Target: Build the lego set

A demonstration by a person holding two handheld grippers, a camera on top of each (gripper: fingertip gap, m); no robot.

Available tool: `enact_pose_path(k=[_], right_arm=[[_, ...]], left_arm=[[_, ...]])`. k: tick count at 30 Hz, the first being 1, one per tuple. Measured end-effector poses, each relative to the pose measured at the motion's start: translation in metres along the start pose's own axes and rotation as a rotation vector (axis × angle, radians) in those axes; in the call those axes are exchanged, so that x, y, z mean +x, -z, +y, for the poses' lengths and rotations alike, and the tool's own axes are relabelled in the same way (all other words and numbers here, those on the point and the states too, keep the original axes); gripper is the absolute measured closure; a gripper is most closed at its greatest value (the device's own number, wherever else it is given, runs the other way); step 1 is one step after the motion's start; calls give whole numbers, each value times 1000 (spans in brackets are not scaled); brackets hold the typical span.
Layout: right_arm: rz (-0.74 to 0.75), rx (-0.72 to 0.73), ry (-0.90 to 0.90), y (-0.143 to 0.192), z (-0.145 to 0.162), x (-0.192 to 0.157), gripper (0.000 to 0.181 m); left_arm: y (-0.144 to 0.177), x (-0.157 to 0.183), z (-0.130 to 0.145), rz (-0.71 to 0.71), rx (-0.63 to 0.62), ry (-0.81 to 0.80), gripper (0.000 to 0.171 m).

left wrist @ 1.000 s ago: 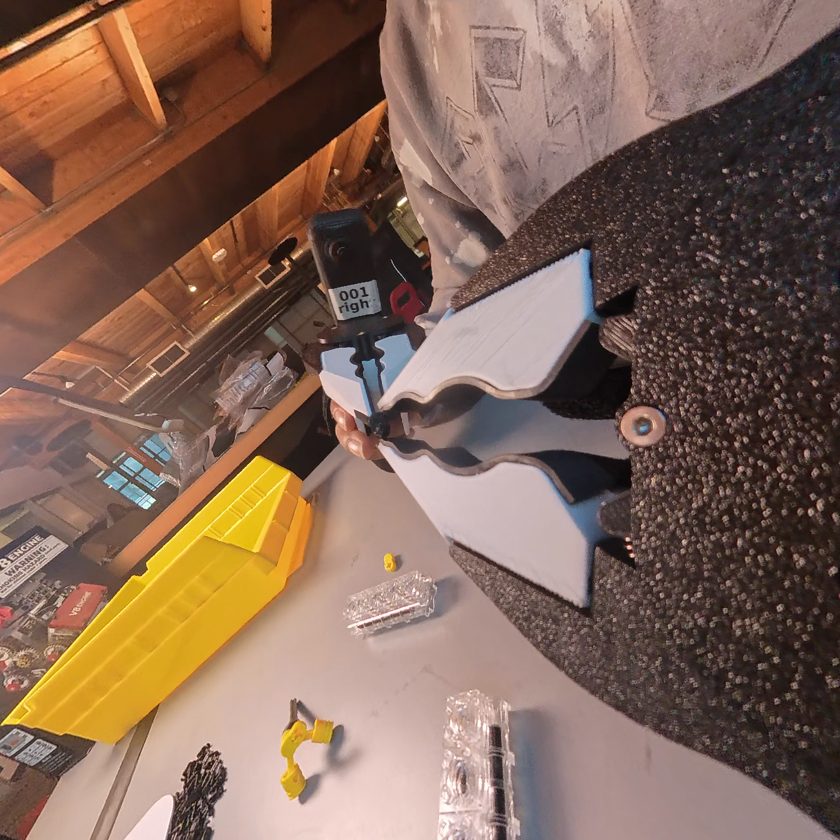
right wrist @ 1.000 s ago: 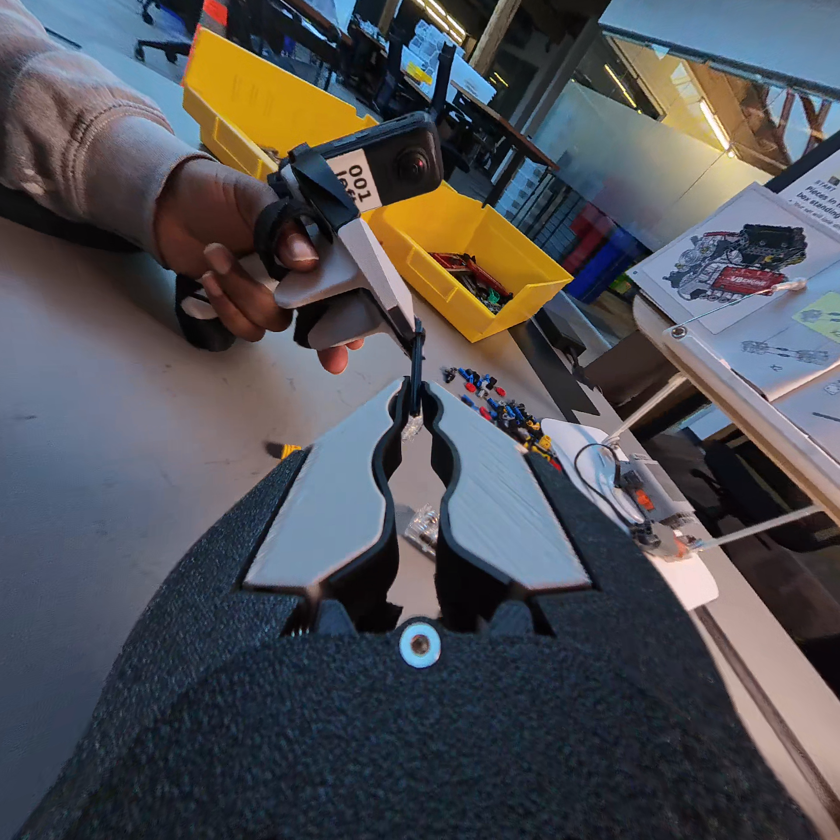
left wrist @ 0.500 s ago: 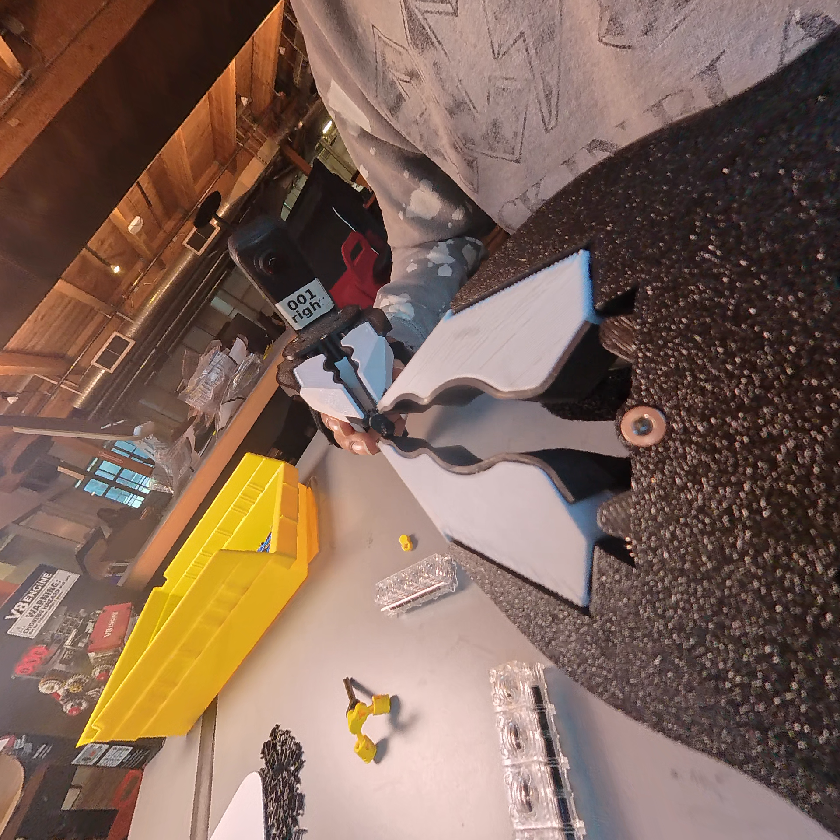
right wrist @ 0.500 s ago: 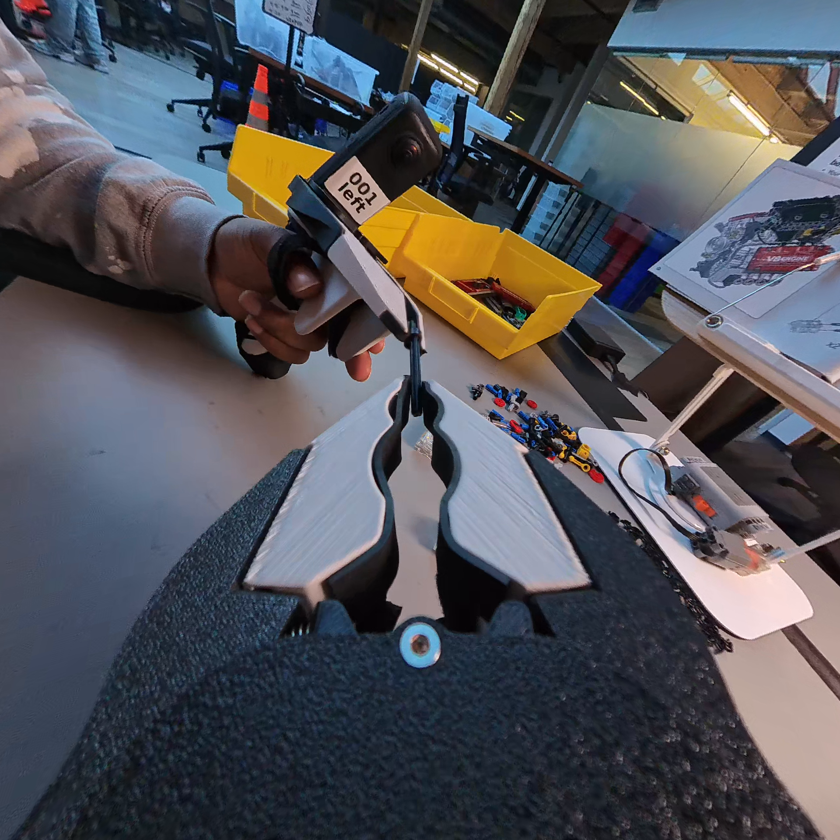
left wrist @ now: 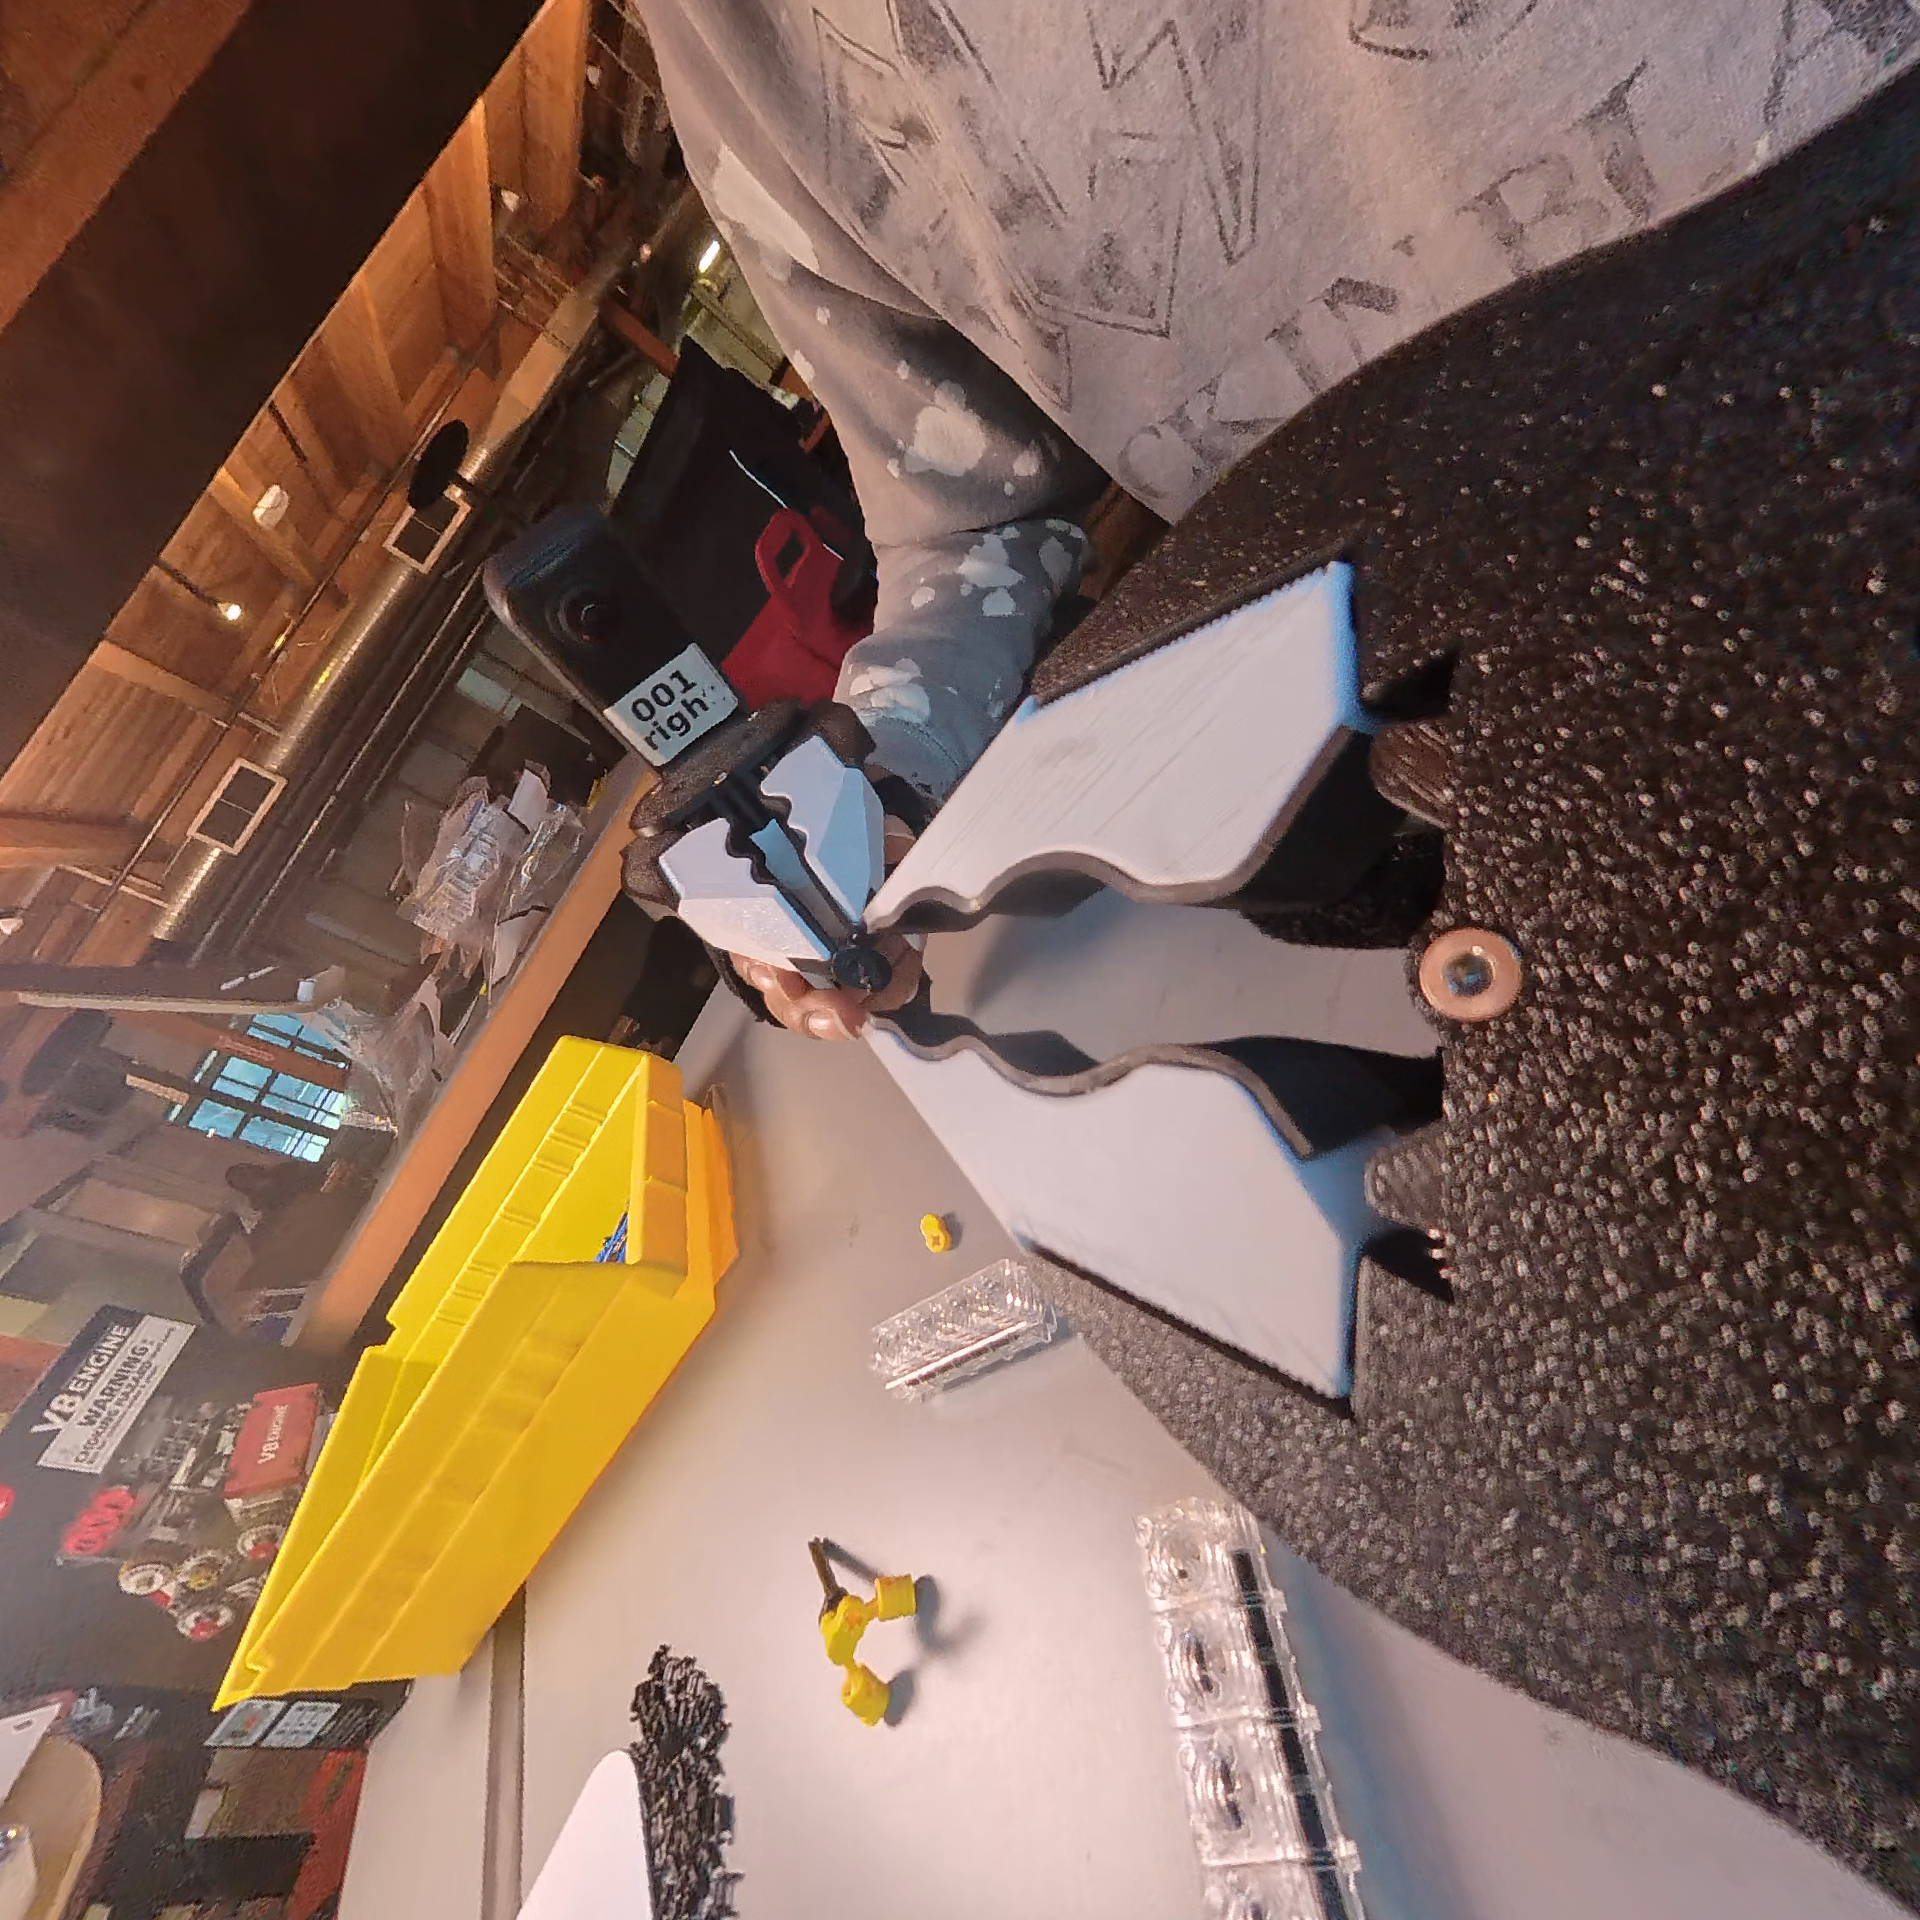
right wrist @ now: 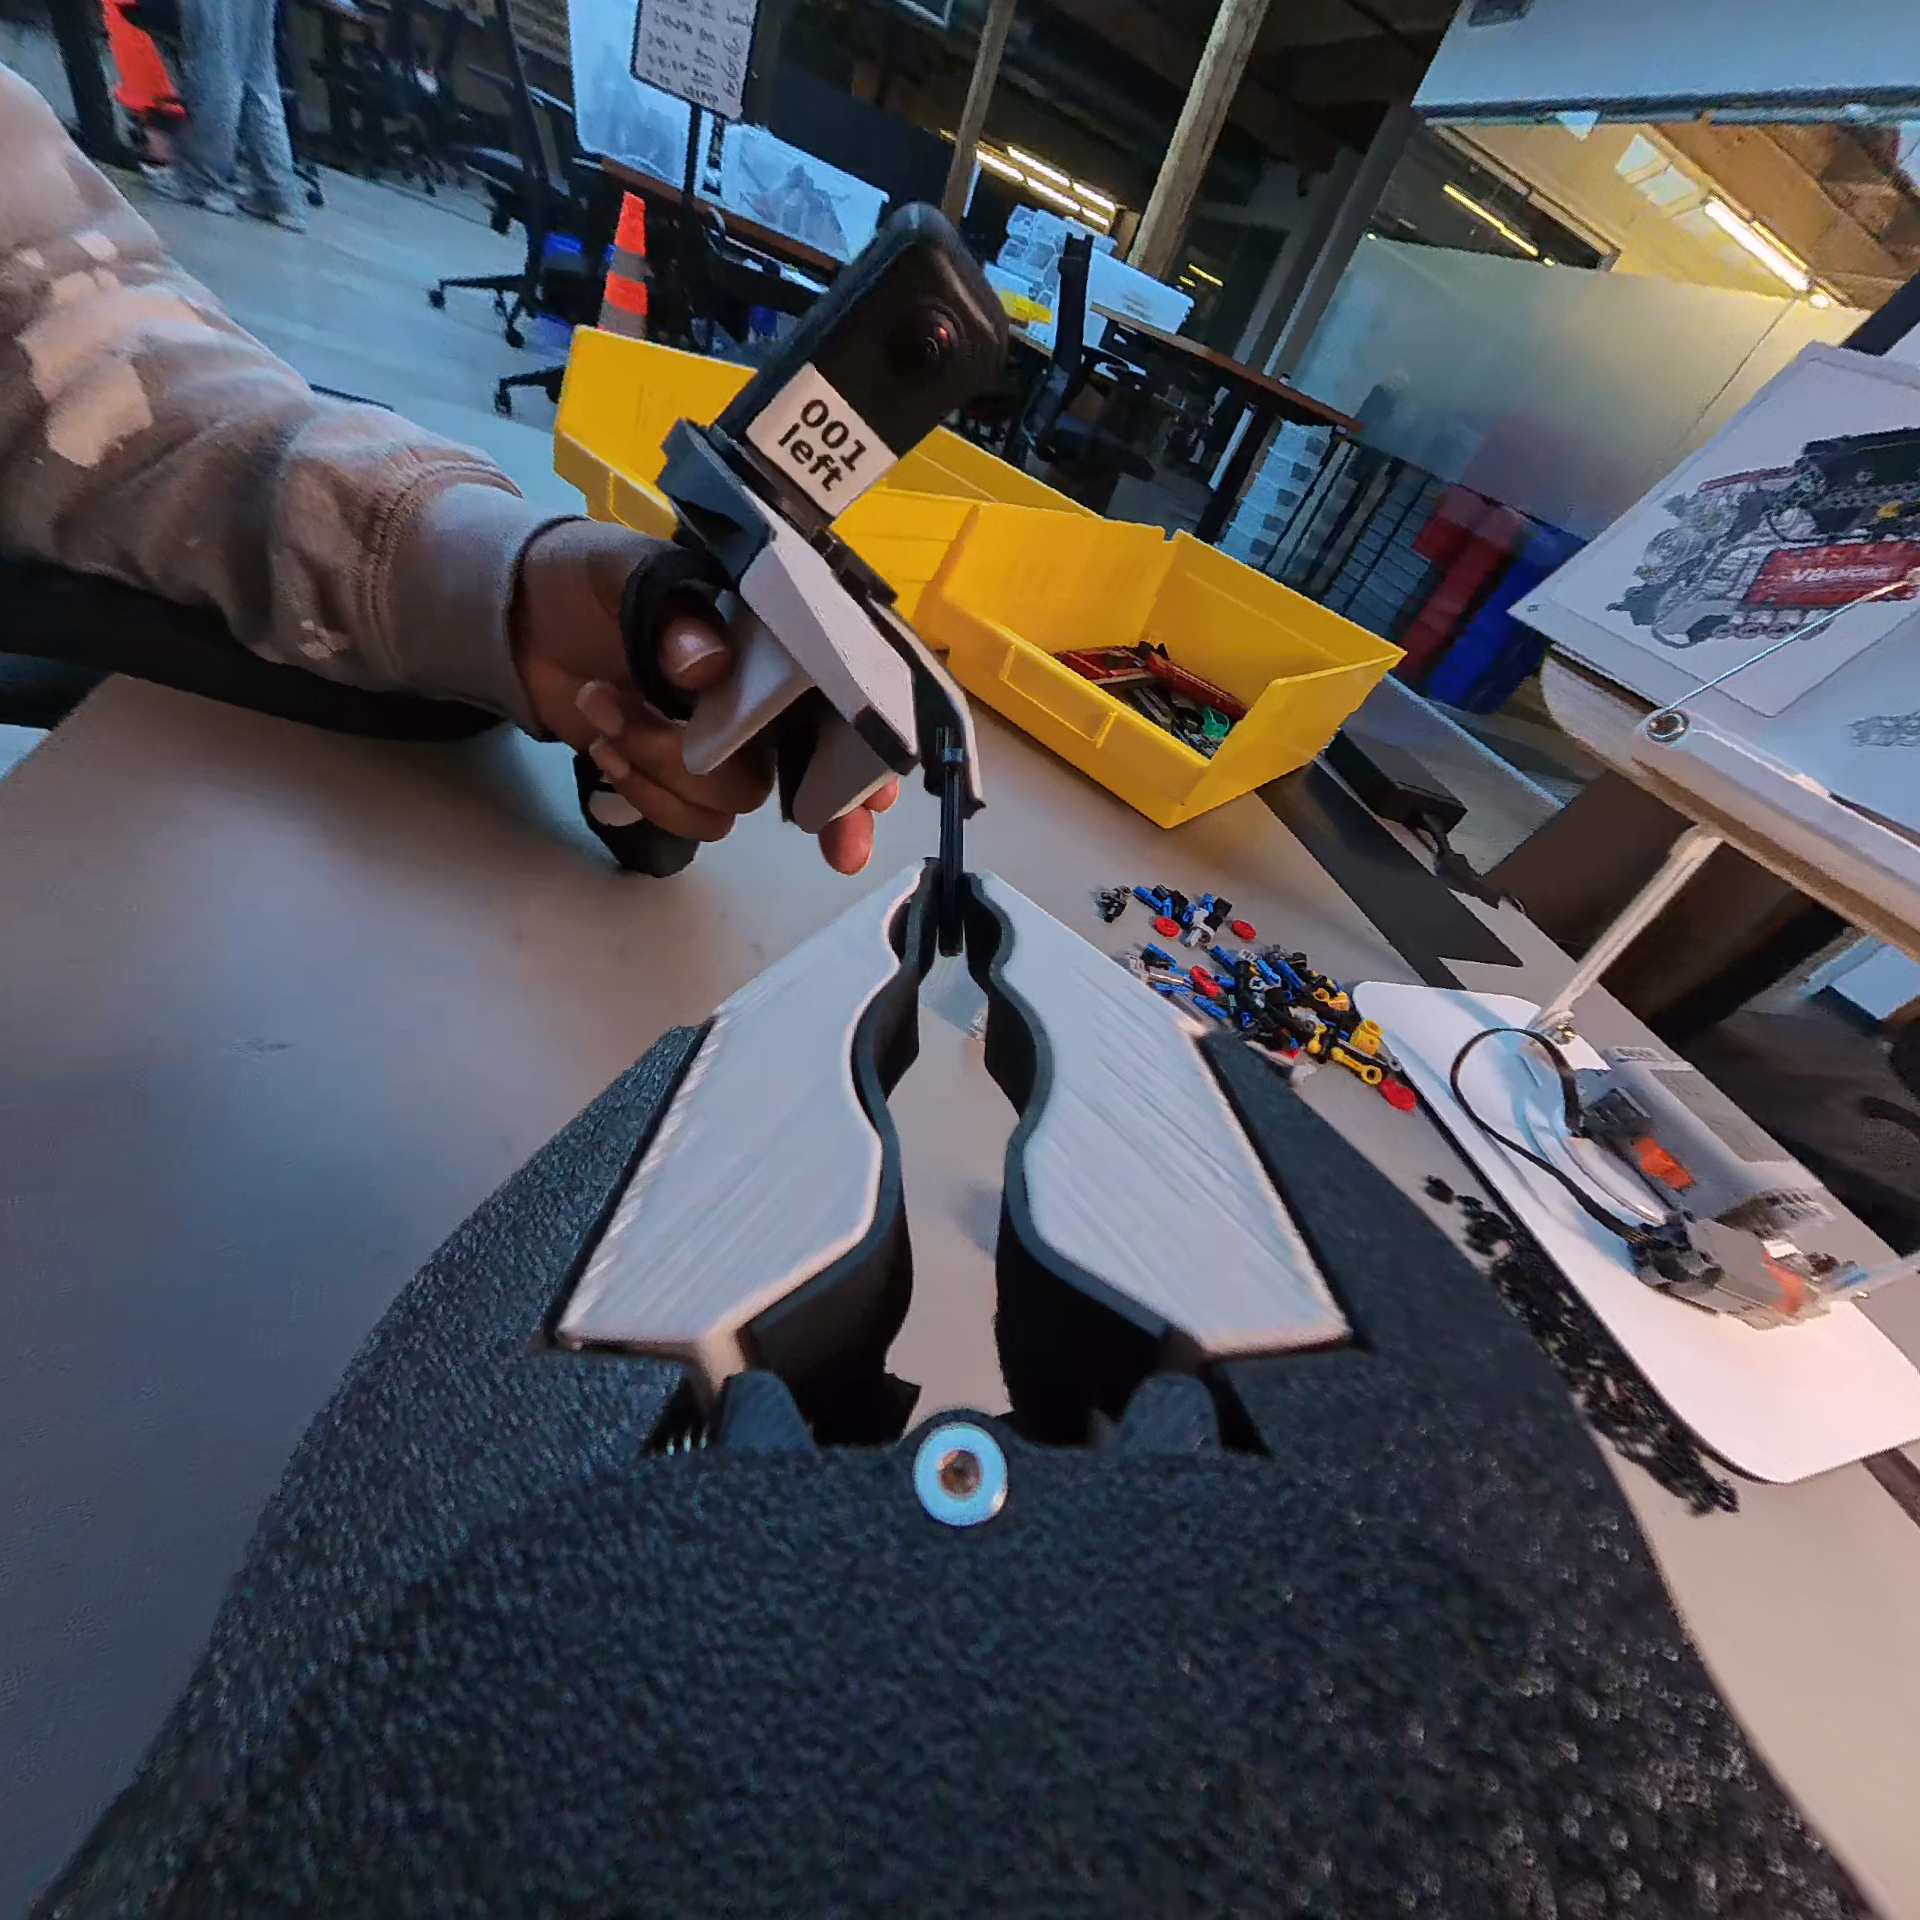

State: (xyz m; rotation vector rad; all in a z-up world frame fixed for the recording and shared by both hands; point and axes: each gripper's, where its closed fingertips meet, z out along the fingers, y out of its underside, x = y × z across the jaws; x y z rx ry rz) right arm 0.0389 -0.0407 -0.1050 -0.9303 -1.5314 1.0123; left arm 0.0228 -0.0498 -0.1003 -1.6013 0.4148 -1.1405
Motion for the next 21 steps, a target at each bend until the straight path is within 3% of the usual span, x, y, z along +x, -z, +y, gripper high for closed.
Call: enact_pose_path(k=[5, 7, 10, 21], right_arm=[[-34, 41, -33, 2, -6, -4, 177], [-37, 40, -30, 1, -5, -5, 177], [-45, 52, -37, 2, -7, -5, 177], [-330, 112, -279, 7, -17, -38, 176]], left_arm=[[-1, 8, -3, 31, 13, -28, 154], [0, 9, -3, 34, 10, -34, 163], [0, 12, -3, 38, 0, -71, 164], [4, 44, 6, 125, -64, -436, 164]])
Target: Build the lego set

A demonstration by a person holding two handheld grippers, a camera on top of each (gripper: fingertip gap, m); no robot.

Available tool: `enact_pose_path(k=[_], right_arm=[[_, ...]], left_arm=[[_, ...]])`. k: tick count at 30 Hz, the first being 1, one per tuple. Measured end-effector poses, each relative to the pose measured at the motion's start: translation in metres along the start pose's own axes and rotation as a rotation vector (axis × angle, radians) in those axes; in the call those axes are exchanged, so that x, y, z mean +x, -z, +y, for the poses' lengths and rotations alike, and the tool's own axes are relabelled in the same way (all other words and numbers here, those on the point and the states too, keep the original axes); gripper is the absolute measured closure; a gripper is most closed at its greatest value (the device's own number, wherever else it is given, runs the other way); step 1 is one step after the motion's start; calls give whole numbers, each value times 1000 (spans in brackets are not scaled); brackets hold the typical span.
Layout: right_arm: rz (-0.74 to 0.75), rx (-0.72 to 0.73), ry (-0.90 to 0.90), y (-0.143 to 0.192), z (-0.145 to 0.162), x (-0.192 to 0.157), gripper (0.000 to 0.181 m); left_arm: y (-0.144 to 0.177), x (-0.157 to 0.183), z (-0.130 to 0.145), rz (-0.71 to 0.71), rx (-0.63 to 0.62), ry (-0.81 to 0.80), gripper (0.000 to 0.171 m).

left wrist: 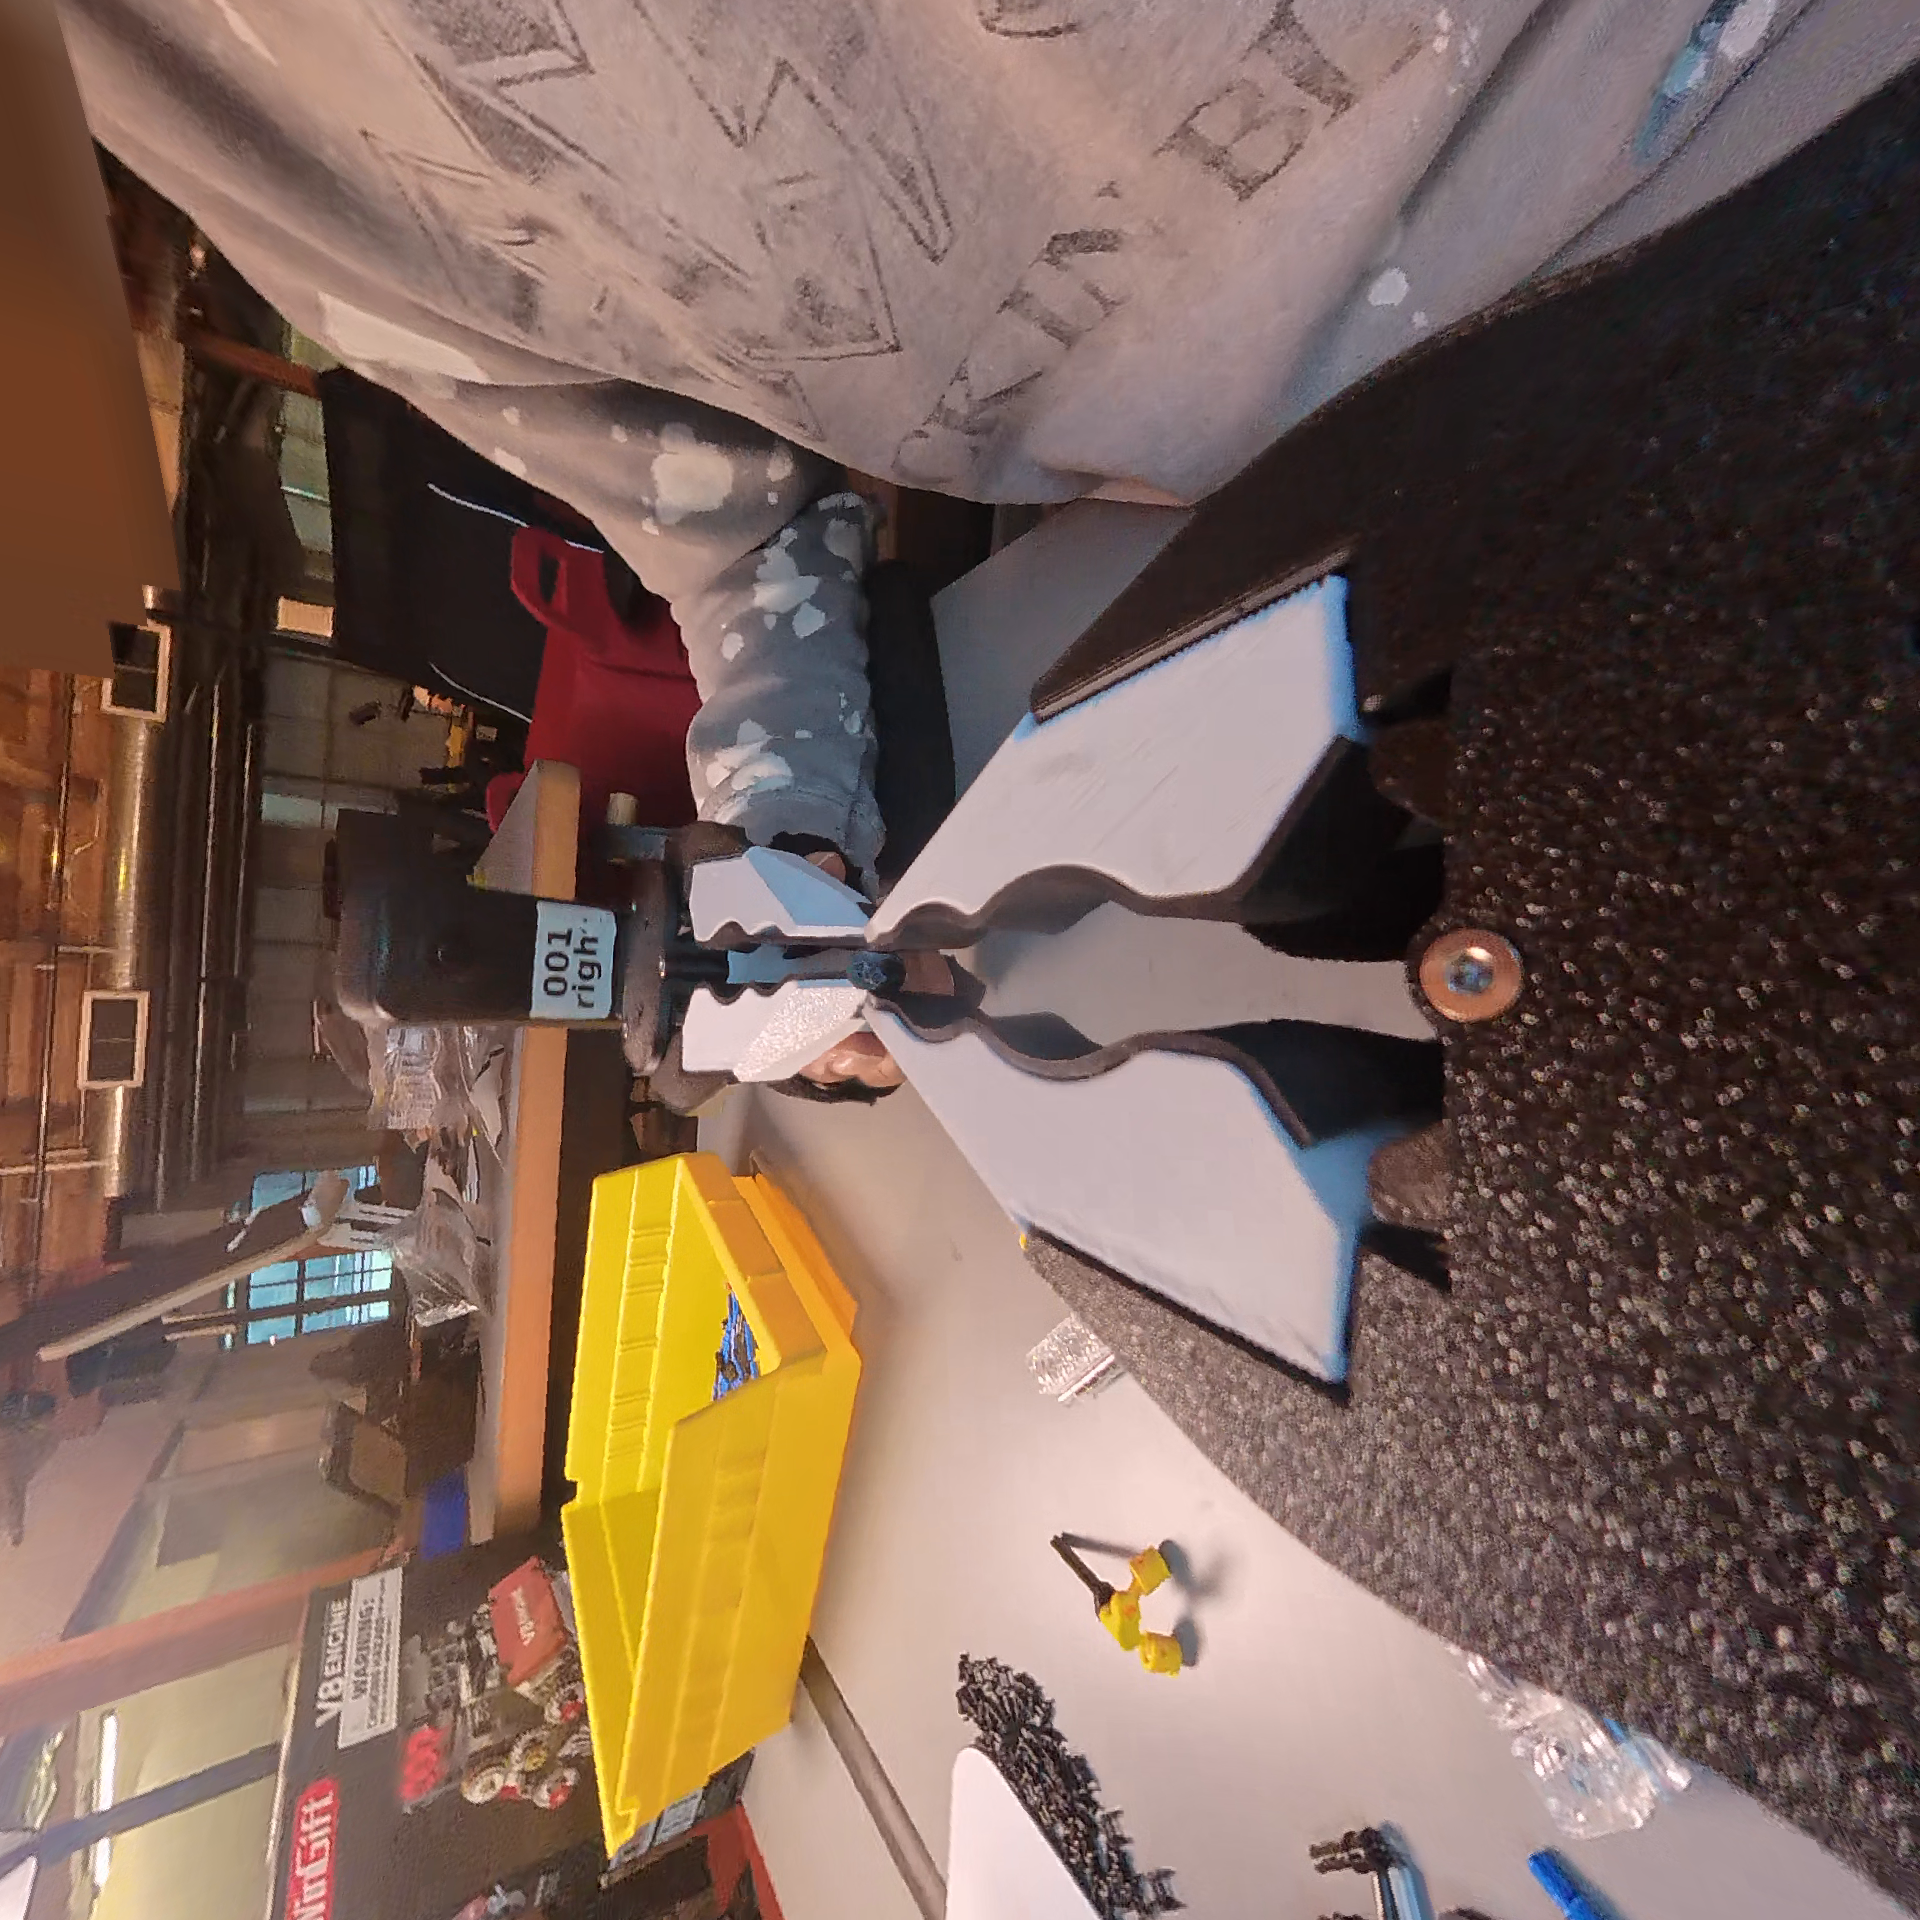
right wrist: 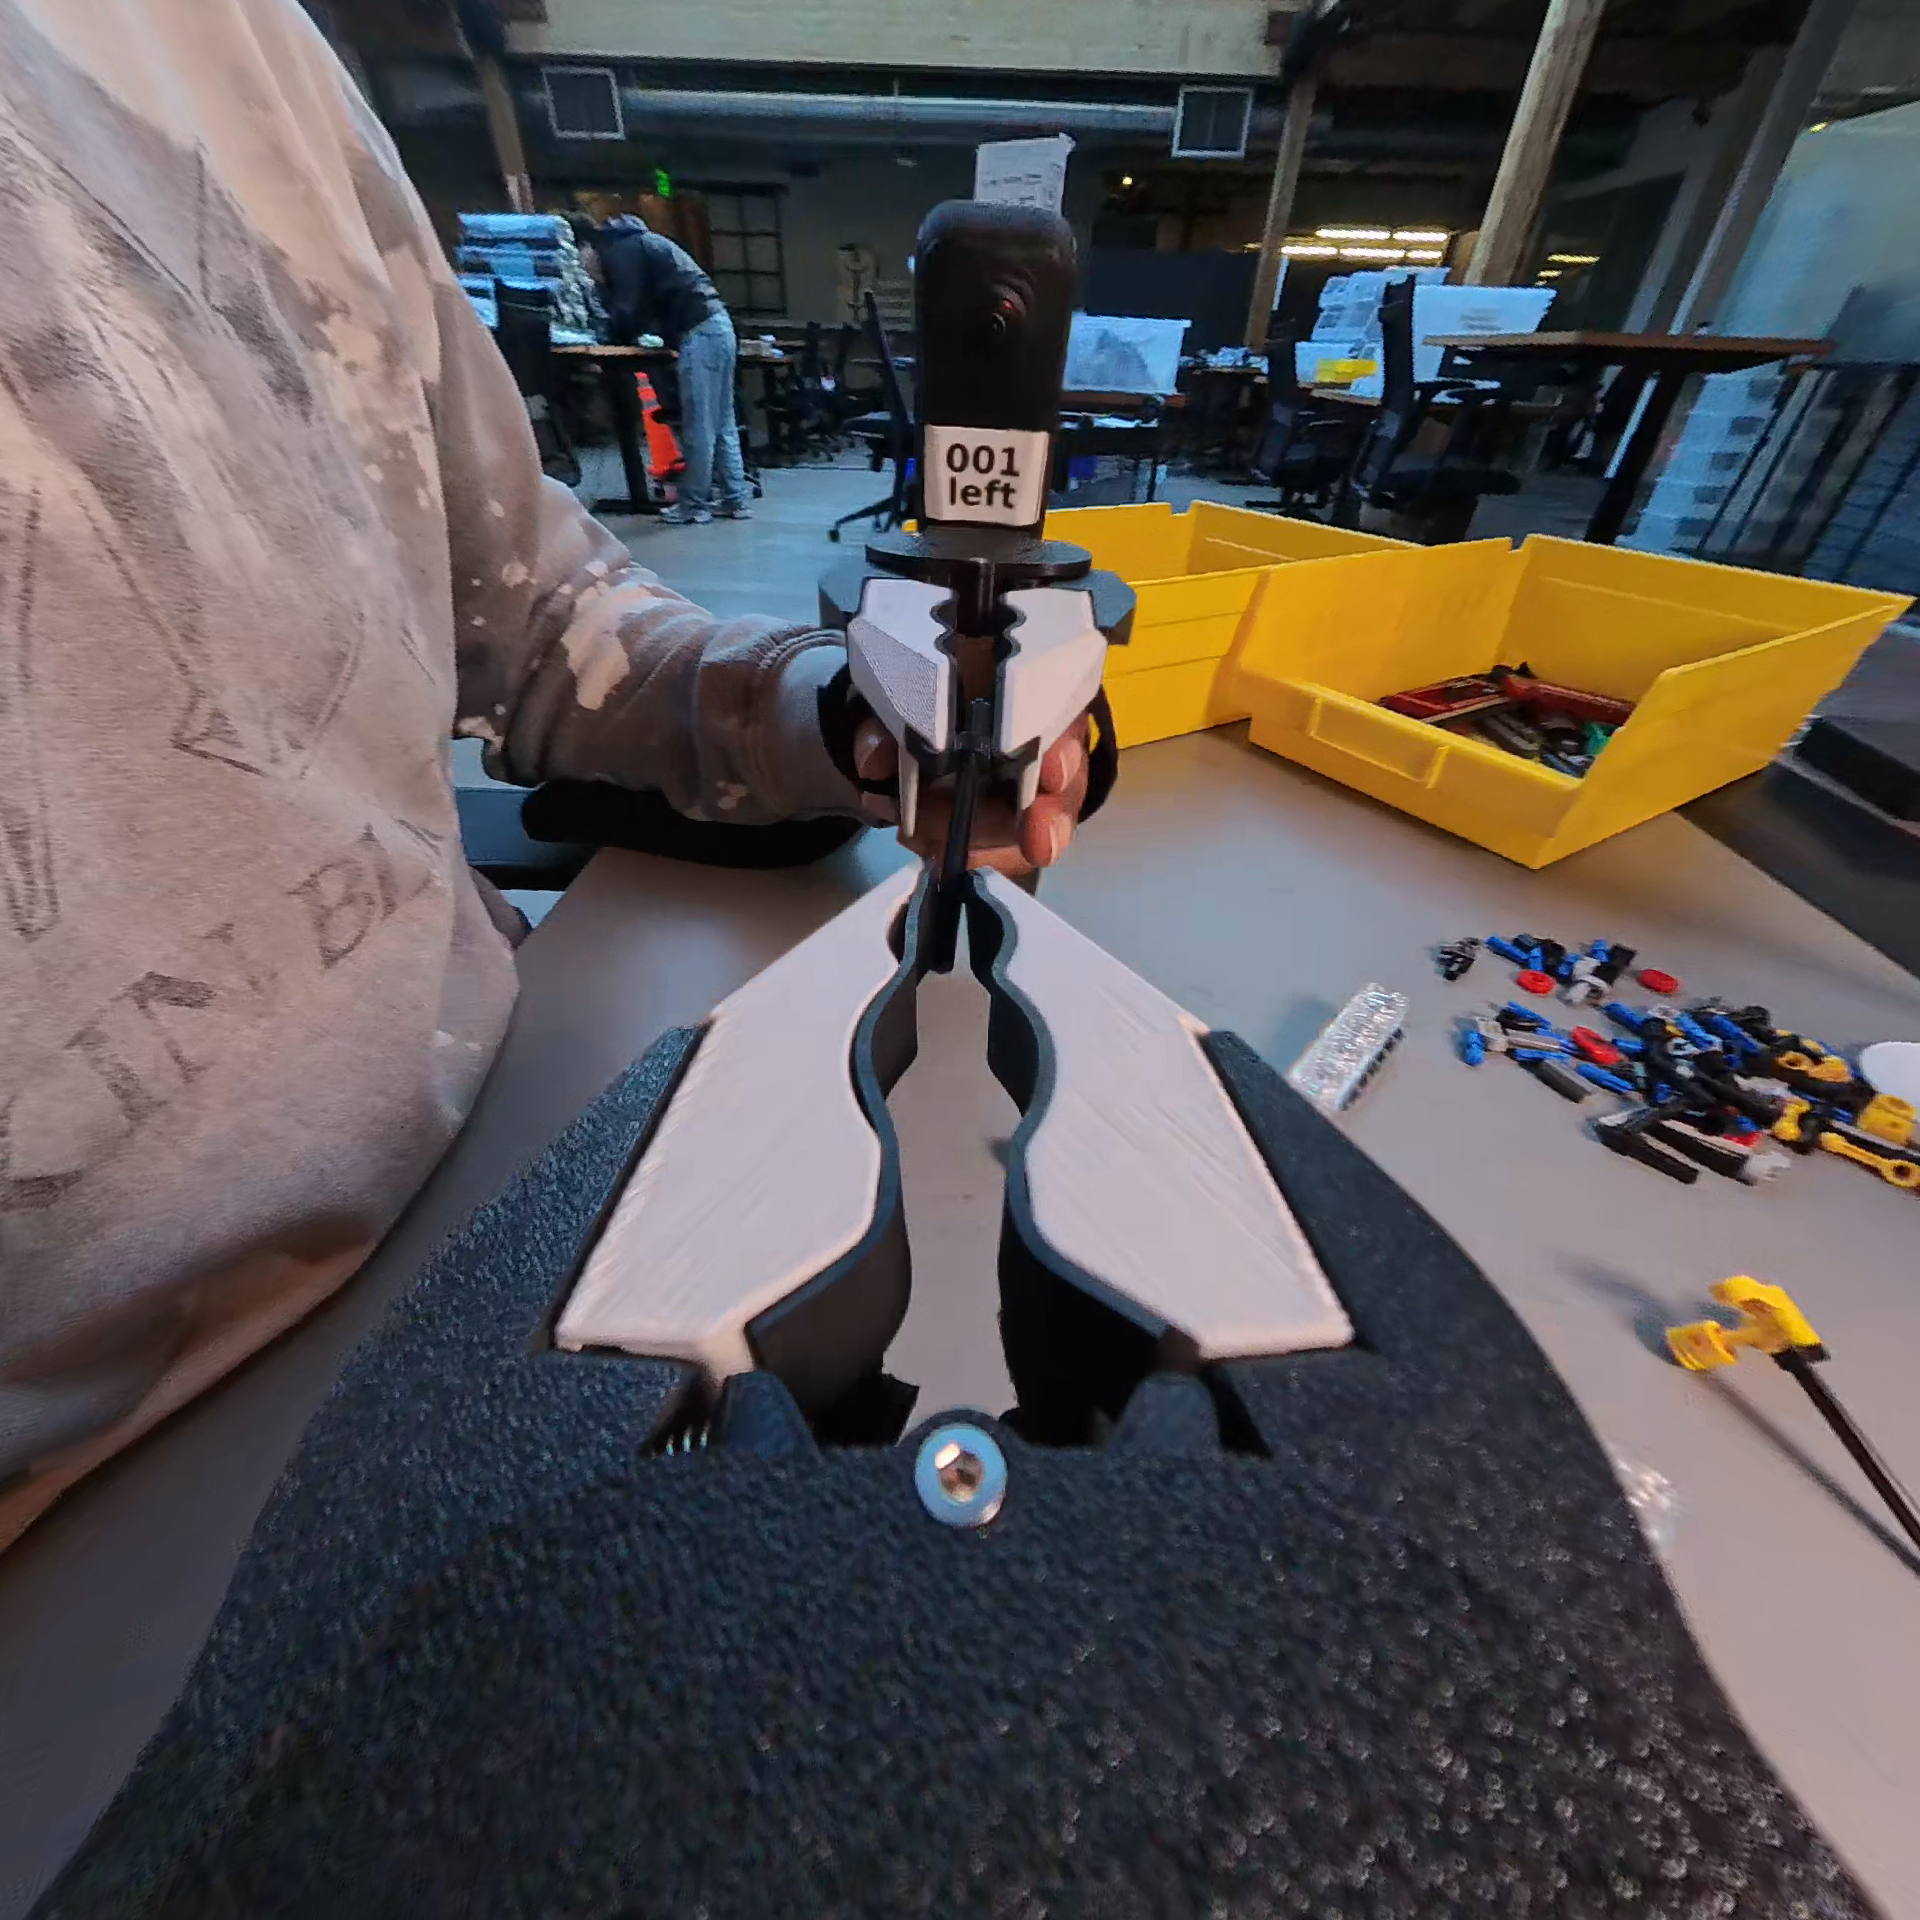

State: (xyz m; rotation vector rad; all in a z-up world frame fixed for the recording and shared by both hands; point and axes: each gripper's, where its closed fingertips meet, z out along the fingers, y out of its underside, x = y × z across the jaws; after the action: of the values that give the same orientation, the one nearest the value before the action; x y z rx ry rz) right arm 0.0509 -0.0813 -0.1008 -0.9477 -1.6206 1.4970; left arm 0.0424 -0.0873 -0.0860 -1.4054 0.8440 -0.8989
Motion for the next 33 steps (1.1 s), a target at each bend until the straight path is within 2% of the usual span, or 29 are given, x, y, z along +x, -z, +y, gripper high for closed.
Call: enact_pose_path(k=[6, 9, 14, 20, 27, 33], right_arm=[[-97, 10, -72, 1, -3, -14, 176], [-64, 26, -63, 2, -6, -8, 177], [79, 25, 27, 8, -8, 12, 177], [211, -43, 183, 8, -3, 24, 177], [287, -118, 292, 7, 9, 33, 177], [307, -121, 304, 7, 12, 38, 177]], left_arm=[[-3, 15, -2, 32, -3, -106, 164], [-2, 10, -3, 3, 4, -95, 164], [-1, -15, 4, -85, -1, 74, 162], [-1, -24, 5, -60, 71, 303, 156], [-3, -34, 13, -68, 72, 428, 160], [-2, -39, 15, -69, 74, 473, 161]])
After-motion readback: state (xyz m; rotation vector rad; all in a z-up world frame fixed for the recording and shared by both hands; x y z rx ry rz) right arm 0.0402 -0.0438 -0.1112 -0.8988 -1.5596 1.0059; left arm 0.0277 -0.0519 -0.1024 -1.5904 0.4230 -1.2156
